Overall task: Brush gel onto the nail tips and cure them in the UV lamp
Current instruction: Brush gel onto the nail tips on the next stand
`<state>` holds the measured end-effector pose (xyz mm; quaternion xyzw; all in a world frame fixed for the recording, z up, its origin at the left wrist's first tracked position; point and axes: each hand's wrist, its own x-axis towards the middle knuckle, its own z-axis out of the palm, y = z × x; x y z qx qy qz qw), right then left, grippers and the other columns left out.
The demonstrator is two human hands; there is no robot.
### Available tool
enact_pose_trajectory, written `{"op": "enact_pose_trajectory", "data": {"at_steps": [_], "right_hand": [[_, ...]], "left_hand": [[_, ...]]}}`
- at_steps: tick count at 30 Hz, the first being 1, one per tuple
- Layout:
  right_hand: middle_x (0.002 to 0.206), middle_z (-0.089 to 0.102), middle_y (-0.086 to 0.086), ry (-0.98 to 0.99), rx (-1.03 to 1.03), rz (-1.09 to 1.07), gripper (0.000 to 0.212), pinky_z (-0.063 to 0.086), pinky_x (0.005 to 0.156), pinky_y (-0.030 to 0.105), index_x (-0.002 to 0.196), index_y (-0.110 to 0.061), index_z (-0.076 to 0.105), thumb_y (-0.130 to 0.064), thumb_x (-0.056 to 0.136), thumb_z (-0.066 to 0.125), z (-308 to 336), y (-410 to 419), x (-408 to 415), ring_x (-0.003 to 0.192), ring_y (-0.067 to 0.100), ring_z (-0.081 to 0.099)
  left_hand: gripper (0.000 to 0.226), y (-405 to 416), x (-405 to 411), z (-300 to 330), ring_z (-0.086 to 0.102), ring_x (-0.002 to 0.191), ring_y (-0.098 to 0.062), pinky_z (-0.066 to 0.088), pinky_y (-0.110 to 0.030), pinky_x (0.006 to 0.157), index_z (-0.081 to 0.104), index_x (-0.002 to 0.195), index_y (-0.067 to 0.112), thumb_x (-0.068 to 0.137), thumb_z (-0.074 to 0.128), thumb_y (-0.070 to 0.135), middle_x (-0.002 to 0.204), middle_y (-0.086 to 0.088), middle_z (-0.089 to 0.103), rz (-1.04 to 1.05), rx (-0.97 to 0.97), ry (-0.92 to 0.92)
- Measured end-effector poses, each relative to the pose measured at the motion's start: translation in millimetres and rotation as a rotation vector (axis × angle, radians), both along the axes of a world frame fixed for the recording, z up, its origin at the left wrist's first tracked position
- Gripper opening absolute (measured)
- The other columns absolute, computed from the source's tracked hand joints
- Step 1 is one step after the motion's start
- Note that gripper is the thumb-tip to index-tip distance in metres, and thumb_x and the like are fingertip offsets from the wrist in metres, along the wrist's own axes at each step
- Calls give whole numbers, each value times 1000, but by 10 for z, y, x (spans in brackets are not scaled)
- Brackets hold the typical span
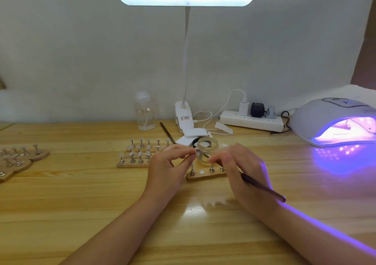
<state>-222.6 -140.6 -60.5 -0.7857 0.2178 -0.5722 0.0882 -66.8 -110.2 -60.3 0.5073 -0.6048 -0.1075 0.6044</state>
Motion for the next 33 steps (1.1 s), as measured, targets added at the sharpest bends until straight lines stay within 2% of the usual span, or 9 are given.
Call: {"op": "enact_pose_trajectory", "data": {"at_steps": [3,6,10,14,19,24,26,28,33], "right_hand": [[67,63,-6,-47,17,41,47,47,61,28,71,-10,68,-33,96,35,0,6,-2,65,8,59],[72,63,-7,-18,-22,-32,38,47,62,27,77,-11,69,-26,93,38,9,3,-1,68,8,58],[67,64,-7,-70,36,58,53,50,60,31,70,-9,69,-37,97,33,5,3,13,63,6,60],[72,64,-6,-49,-3,-3,39,49,62,34,77,-10,69,-24,93,36,8,16,4,68,10,61],[66,65,-5,-108,74,62,43,52,59,39,71,-11,70,-25,92,35,4,14,18,63,8,62],[74,64,-12,-18,10,-60,38,47,65,28,79,-14,70,-30,92,39,13,3,13,70,6,59],[70,62,-16,-38,39,-27,45,48,62,29,75,-13,70,-37,94,38,2,-7,13,65,4,59],[64,63,-10,-86,39,12,51,50,57,33,69,-10,69,-37,95,35,-9,-20,2,60,8,60],[73,65,-7,-12,-5,-72,37,49,62,33,78,-13,70,-28,92,39,-1,-13,4,69,12,61]], "left_hand": [[23,1,-2,-2,55,71,9,35,-2,57,70,81,24,72,72,3,78,15,66,-2,4,9],[22,0,-2,2,55,72,7,35,-3,56,70,81,25,72,72,4,79,13,66,-3,10,17],[27,12,-6,17,54,71,9,36,-4,56,68,81,29,73,71,3,79,16,65,3,22,19],[25,23,-9,21,53,71,6,36,-6,56,68,79,32,74,71,7,80,14,65,7,30,13],[33,22,-15,35,54,73,11,36,-3,58,65,78,36,74,70,3,79,16,64,11,24,6],[26,24,-17,6,52,72,7,34,-3,60,68,82,31,76,70,5,80,12,64,50,30,-38],[23,22,-16,-1,49,72,10,34,-3,61,70,83,28,76,70,6,81,10,64,61,33,-41],[25,18,-16,-2,48,72,11,34,-5,61,69,82,31,76,70,7,81,10,63,66,39,-40],[23,15,-20,-5,48,70,8,34,-7,60,69,83,30,76,71,8,81,9,63,76,62,-24]]}}
